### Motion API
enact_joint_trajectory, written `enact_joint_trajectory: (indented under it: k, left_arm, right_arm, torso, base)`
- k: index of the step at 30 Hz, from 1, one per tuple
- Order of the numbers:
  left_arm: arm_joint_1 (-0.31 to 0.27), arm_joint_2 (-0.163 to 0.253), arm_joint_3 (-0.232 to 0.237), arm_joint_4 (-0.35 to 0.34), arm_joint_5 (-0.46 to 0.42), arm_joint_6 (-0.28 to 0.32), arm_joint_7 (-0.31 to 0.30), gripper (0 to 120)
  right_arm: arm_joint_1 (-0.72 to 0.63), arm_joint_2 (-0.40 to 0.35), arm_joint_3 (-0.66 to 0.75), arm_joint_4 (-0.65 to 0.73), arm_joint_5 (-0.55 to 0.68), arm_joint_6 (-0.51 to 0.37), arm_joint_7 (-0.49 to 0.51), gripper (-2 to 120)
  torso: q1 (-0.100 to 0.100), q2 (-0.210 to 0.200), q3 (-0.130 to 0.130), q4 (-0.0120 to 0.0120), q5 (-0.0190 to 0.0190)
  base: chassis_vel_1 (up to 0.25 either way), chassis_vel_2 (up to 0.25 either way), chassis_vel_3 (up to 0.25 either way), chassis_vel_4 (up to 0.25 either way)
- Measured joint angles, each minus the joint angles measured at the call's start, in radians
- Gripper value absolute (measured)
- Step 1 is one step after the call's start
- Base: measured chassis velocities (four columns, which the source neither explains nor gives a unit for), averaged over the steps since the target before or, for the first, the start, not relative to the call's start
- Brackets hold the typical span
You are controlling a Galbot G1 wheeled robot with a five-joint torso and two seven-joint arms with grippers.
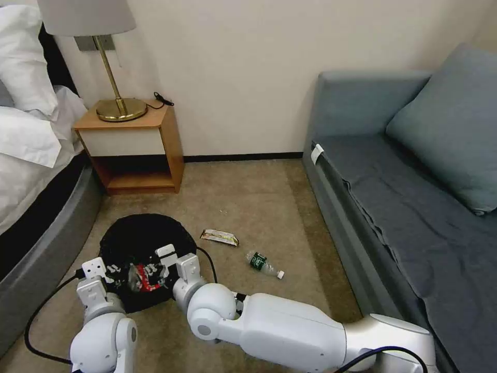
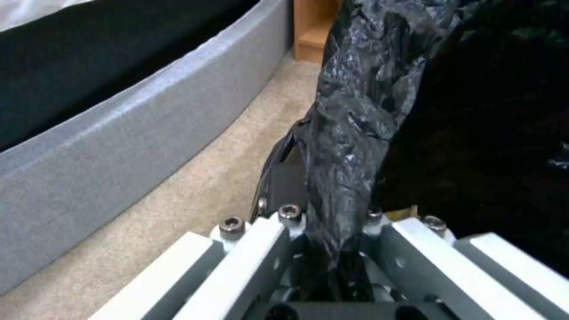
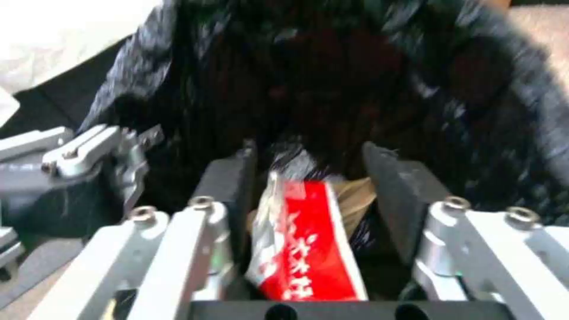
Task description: Pick up the trash bin, then pick up the garbage on the floor and place it into the trash bin.
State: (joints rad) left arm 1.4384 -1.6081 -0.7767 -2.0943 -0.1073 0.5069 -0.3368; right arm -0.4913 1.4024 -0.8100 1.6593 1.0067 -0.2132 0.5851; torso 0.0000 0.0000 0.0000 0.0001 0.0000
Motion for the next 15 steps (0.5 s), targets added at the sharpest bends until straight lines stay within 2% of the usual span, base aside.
enact_joint_trajectory:
  k: [2, 4, 6, 7, 9, 10, 11, 13, 15]
  left_arm:
    - [0.0, 0.0, -0.001, 0.0, -0.001, 0.0, 0.0, 1]
    - [-0.001, 0.0, -0.001, 0.0, -0.001, 0.0, 0.0, 1]
    - [-0.002, 0.0, -0.001, 0.001, -0.002, -0.001, 0.001, 1]
    - [-0.002, 0.0, -0.001, 0.001, -0.002, -0.001, 0.001, 1]
    - [-0.003, 0.0, -0.001, 0.001, -0.003, -0.001, 0.002, 1]
    - [-0.002, 0.0, -0.002, 0.002, -0.003, -0.002, 0.003, 1]
    - [-0.002, 0.0, -0.004, 0.002, -0.003, -0.005, 0.004, 1]
    - [-0.001, 0.0, -0.005, 0.002, -0.003, -0.006, 0.005, 1]
    - [0.0, 0.0, -0.012, 0.002, -0.003, -0.013, 0.006, 1]
  right_arm:
    - [-0.005, -0.023, 0.03, 0.024, -0.033, 0.004, -0.013, 59]
    - [-0.007, -0.035, 0.046, 0.04, -0.051, 0.005, -0.021, 61]
    - [-0.02, -0.073, 0.103, 0.083, -0.131, 0.007, -0.048, 73]
    - [-0.034, -0.103, 0.149, 0.108, -0.22, 0.016, -0.073, 78]
    - [-0.043, -0.117, 0.171, 0.118, -0.259, 0.02, -0.084, 79]
    - [-0.074, -0.173, 0.25, 0.16, -0.379, 0.039, -0.114, 88]
    - [-0.1, -0.216, 0.304, 0.194, -0.42, 0.047, -0.122, 91]
    - [-0.115, -0.237, 0.331, 0.209, -0.432, 0.049, -0.127, 94]
    - [-0.222, -0.33, 0.492, 0.298, -0.492, 0.069, -0.149, 99]
  torso:
    - [0.0, 0.0, 0.0, -0.0001, 0.0001]
    - [0.0, 0.0, 0.0, 0.0, 0.0]
    - [0.0, 0.0, 0.0, 0.0, 0.0001]
    - [0.0, 0.0, 0.0, 0.0001, 0.0002]
    - [0.0, 0.0, 0.0, 0.0003, 0.0003]
    - [0.0, 0.0, 0.0, 0.0001, 0.0004]
    - [0.0, 0.0, 0.0, -0.0002, 0.0004]
    - [0.0, 0.0, 0.0, -0.0001, 0.0004]
    - [0.0, 0.0, 0.0, -0.0004, 0.0005]
  base:
    - [0.0, 0.0, 0.0, 0.0]
    - [0.0, 0.0, 0.0, 0.0]
    - [0.0, 0.0, 0.0, 0.0]
    - [0.0, 0.0, 0.0, 0.0]
    - [0.0, 0.0, 0.0, 0.0]
    - [0.0, 0.0, 0.0, 0.0]
    - [0.0, 0.0, 0.0, 0.0]
    - [0.0, 0.0, 0.0, 0.0]
    - [0.0, 0.0, 0.0, 0.0]
